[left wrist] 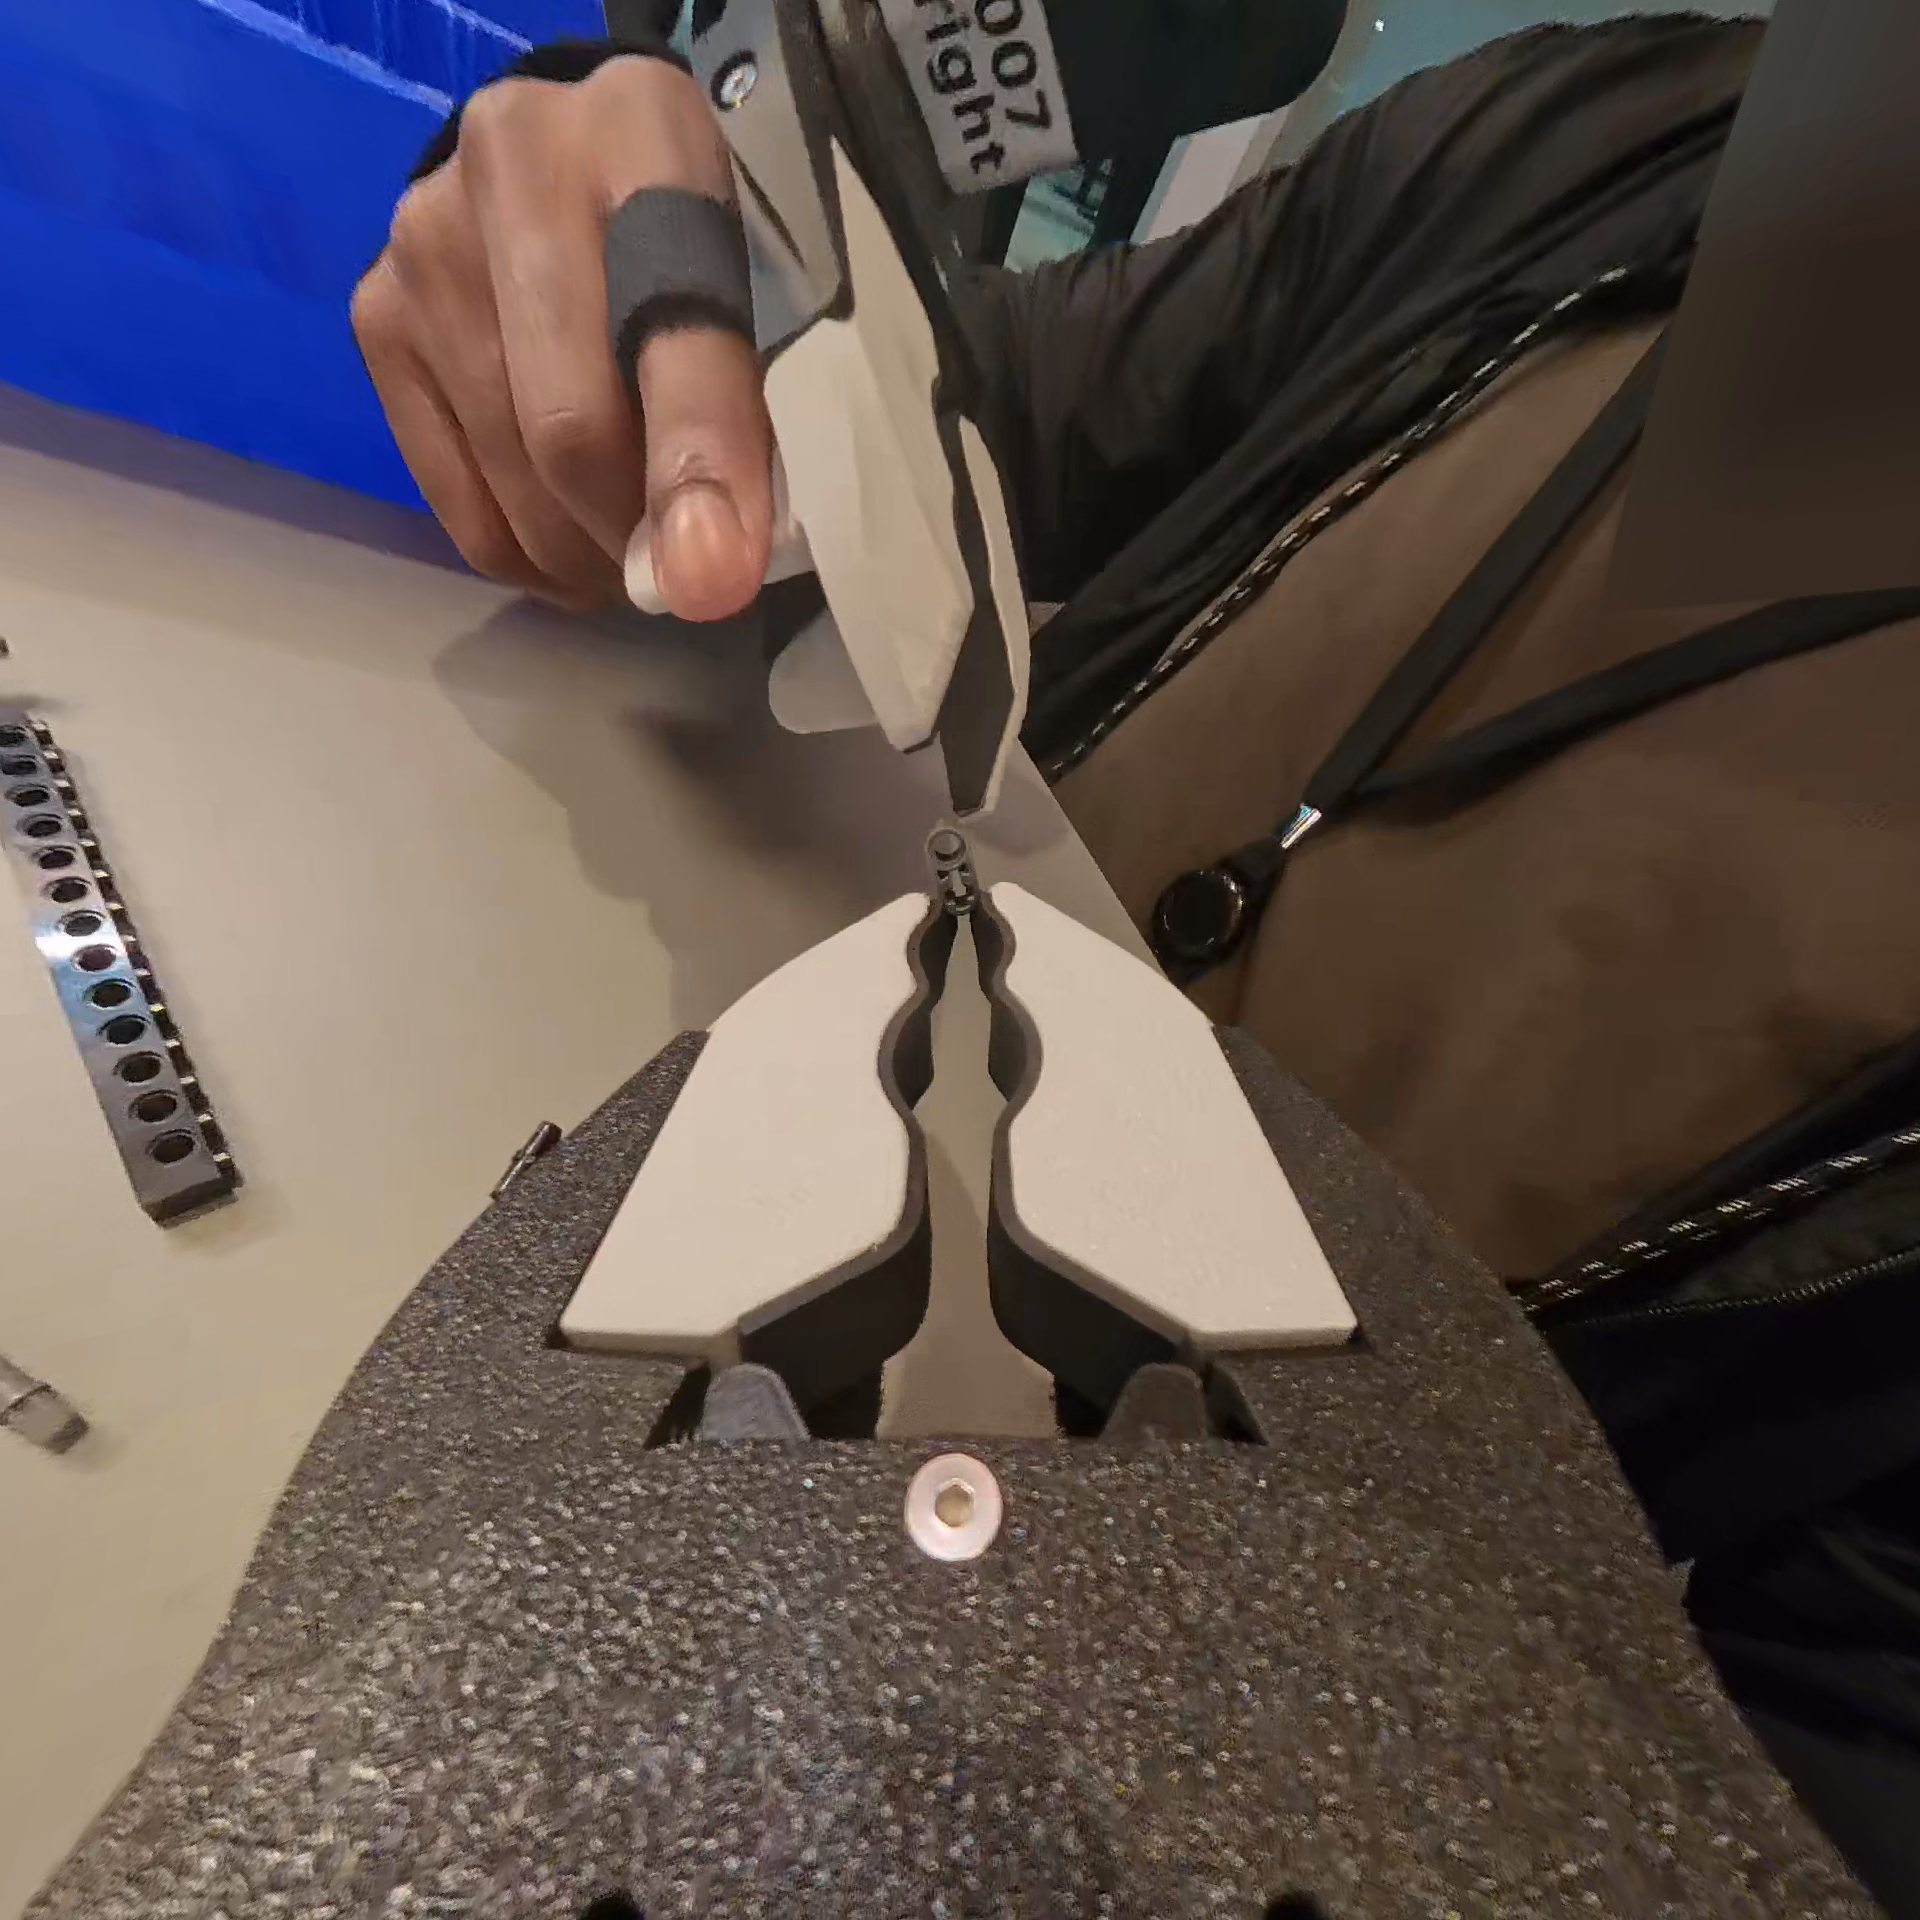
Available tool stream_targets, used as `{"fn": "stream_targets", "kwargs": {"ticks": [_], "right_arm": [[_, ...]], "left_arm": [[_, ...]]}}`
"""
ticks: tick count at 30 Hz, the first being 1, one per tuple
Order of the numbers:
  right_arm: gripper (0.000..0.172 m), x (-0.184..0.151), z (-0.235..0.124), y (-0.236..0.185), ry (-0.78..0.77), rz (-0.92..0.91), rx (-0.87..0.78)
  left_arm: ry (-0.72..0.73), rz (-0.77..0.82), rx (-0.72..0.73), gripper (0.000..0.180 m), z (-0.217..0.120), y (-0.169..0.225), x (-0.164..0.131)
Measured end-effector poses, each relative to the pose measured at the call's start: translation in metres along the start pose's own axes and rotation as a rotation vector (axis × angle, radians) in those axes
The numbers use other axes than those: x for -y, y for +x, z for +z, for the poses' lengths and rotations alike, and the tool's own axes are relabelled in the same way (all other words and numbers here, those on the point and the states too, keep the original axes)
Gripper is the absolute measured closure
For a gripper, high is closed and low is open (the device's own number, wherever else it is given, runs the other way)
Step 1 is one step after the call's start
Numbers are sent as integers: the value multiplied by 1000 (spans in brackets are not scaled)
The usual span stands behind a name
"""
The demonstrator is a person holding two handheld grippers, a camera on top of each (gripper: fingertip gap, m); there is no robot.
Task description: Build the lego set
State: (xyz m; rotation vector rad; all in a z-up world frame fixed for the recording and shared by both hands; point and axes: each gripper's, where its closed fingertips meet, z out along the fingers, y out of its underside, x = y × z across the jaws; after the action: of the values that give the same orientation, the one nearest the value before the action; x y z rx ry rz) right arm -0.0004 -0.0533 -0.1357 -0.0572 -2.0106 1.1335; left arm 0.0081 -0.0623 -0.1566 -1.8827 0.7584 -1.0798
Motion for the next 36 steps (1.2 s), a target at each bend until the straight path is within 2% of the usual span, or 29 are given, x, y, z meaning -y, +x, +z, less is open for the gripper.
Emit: {"fn": "stream_targets", "kwargs": {"ticks": [14, 18, 25, 36], "right_arm": [[155, -10, 9, -29, -63, -91, 120], [162, -11, 11, -28, -78, -114, 105], [162, -18, 11, -17, -124, -144, 43], [163, -21, 12, -16, -143, -153, 33]], "left_arm": [[-101, -35, -32, 175, 12, 4, -15], [-117, -38, -28, 175, 13, 3, -17], [-64, -80, 20, 173, 9, -7, -10], [-61, -91, 33, 173, 9, -10, -10]]}}
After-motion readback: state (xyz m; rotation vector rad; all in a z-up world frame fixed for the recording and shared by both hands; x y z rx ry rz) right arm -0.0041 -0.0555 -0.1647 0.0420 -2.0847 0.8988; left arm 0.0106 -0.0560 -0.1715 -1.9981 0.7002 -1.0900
